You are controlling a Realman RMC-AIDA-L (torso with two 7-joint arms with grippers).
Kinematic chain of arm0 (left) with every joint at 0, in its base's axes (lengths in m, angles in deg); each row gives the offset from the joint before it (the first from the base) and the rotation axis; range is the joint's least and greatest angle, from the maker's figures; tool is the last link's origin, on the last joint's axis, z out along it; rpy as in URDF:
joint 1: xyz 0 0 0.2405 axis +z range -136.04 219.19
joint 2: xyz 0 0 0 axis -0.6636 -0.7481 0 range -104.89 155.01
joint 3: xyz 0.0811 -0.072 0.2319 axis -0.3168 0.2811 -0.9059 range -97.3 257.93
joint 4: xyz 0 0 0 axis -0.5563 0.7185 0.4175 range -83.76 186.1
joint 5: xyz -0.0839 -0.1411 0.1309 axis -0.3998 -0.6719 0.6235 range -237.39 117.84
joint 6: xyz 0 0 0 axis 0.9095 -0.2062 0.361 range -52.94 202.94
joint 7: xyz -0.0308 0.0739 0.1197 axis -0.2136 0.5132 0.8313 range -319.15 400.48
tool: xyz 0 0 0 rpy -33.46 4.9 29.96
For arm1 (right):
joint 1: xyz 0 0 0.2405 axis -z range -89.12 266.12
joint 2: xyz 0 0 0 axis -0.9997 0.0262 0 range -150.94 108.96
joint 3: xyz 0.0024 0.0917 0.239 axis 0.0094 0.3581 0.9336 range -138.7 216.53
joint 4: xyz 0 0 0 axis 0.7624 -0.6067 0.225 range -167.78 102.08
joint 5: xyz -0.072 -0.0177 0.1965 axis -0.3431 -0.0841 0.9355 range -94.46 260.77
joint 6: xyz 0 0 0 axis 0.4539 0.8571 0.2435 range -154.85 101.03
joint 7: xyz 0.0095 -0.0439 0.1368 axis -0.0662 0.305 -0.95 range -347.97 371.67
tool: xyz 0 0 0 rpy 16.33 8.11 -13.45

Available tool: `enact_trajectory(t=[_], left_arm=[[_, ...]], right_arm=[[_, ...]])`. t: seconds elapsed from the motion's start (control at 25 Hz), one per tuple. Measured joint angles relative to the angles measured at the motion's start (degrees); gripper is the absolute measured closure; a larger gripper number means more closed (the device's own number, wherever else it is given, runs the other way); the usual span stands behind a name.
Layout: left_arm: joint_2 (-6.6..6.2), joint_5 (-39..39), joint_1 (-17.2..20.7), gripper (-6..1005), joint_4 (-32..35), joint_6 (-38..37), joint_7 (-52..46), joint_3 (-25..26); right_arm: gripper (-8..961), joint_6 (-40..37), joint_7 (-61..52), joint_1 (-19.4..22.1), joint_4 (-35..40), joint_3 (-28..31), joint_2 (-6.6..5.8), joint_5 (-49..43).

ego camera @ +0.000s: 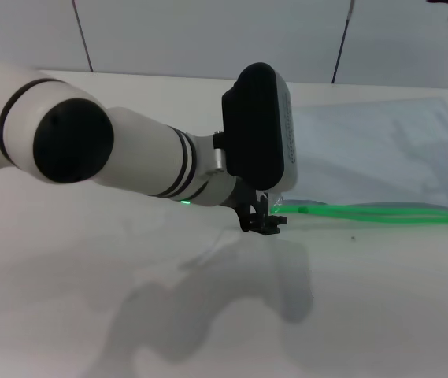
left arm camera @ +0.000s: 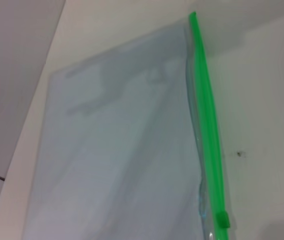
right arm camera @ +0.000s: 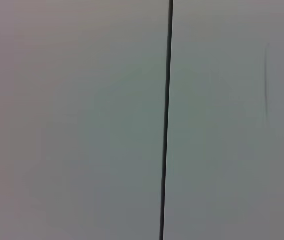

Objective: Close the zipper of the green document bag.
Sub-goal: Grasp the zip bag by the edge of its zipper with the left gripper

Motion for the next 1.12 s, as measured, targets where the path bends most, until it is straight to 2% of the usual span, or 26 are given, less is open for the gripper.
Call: enact_trajectory(t=[0.36, 1.12], left_arm=[[0.10, 5.06, -1.17, 260, -1.51, -0.44, -1.70, -0.06], [0.13, 4.79, -1.56, 260, -3.78, -4.54, -2.08, -2.87]], right_arm=[[137, -0.11, 0.00, -0.48, 0.36, 0.00, 0.00, 0.00], [136, 0.00, 0.13, -0.61, 1.57, -0.09, -0.09, 0.00]])
